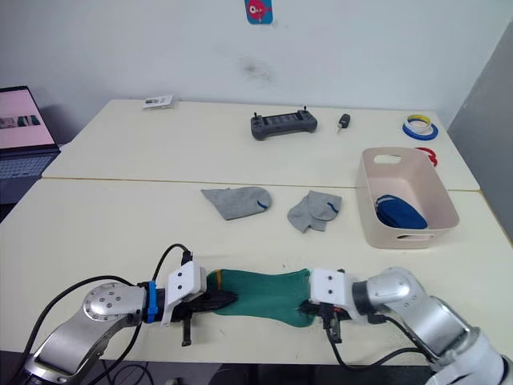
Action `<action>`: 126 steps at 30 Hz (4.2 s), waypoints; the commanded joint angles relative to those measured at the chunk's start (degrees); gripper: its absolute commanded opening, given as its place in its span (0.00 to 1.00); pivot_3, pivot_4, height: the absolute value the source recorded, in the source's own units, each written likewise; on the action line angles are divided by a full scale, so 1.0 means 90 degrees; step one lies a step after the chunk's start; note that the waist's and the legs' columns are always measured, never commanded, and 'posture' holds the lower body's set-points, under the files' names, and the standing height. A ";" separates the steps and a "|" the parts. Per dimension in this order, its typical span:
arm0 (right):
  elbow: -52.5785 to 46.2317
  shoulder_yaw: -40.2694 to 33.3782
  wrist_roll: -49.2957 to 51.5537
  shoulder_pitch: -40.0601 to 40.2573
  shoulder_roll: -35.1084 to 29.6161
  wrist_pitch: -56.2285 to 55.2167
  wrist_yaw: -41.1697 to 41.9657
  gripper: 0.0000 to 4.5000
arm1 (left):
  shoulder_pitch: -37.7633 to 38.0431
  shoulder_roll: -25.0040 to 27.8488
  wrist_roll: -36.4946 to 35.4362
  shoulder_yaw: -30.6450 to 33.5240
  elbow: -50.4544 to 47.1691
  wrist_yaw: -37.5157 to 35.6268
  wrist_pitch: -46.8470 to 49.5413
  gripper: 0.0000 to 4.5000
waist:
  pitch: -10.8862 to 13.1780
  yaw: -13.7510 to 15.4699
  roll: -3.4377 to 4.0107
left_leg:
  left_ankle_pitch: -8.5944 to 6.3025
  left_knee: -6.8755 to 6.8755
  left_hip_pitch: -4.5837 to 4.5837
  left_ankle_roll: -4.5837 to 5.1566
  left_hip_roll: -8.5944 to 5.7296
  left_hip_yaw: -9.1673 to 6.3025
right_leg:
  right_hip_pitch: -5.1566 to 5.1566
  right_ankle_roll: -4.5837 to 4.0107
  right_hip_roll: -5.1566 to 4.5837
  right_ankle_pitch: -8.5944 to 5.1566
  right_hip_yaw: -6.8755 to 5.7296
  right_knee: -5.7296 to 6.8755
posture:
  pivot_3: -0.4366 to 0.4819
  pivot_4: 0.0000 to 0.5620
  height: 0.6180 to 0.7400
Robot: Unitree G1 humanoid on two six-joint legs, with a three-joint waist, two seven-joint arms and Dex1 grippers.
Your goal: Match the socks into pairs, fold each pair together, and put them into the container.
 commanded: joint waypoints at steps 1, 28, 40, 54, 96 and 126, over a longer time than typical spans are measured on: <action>-0.0599 -0.0696 0.0513 0.0217 -0.0036 0.0306 -0.0117 0.01 | -0.0291 -0.0033 -0.0285 0.0203 -0.0477 0.0005 0.0190 0.00 | 0.0000 0.0000 0.0000 | 0.0000 0.0003 -0.0001 0.0000 0.0000 0.0000 | -0.0002 0.0000 0.0000 0.0000 0.0001 0.0004 | 0.48 0.27 1.00; -0.1361 -0.2701 0.2493 0.1757 0.1239 0.3580 -0.2629 0.68 | -0.0007 -0.0113 0.0680 -0.0242 0.0978 0.0078 -0.0541 0.00 | -0.0037 -0.0013 0.0039 | 0.0000 0.0007 0.0007 0.0000 -0.0001 0.0011 | 0.0000 0.0001 0.0005 -0.0001 0.0013 0.0015 | 0.48 0.27 1.00; -0.1030 -0.1782 0.2594 0.1036 0.2282 0.4311 -0.3467 0.68 | 0.0049 -0.0106 0.0738 -0.0296 0.0837 0.0094 -0.0574 0.00 | -0.0129 -0.0024 0.0038 | -0.0002 -0.0005 0.0012 0.0003 -0.0001 0.0012 | 0.0000 0.0001 0.0012 -0.0004 0.0016 0.0006 | 0.48 0.27 1.00; -0.0371 -0.2648 0.3574 0.0665 0.2812 0.4732 -0.3405 0.16 | 0.0115 -0.0240 0.0521 -0.0013 0.0665 0.0336 -0.0332 0.00 | -0.0131 -0.0025 0.0039 | -0.0002 -0.0014 0.0011 0.0004 0.0002 0.0012 | -0.0003 0.0000 0.0012 -0.0003 0.0017 0.0002 | 0.48 0.27 1.00; -0.0049 -0.3134 0.5236 -0.1208 0.2903 0.6447 -0.4049 0.01 | -0.1353 -0.1120 0.0527 -0.1285 0.0740 0.0549 0.0973 0.00 | -0.0122 -0.0025 0.0033 | -0.0002 -0.0012 -0.0003 0.0004 0.0006 0.0007 | -0.0009 -0.0002 0.0062 -0.0002 0.0027 -0.0004 | 0.48 0.27 1.00; 0.0826 -0.3640 0.6874 -0.1416 0.3762 0.6746 -0.5573 0.63 | -0.1018 -0.1053 0.0474 -0.1008 0.0607 0.0705 0.0784 0.00 | -0.0122 -0.0035 0.0039 | -0.0002 -0.0019 -0.0002 0.0005 0.0011 0.0010 | -0.0016 -0.0002 0.0058 -0.0003 0.0031 -0.0001 | 0.48 0.27 1.00</action>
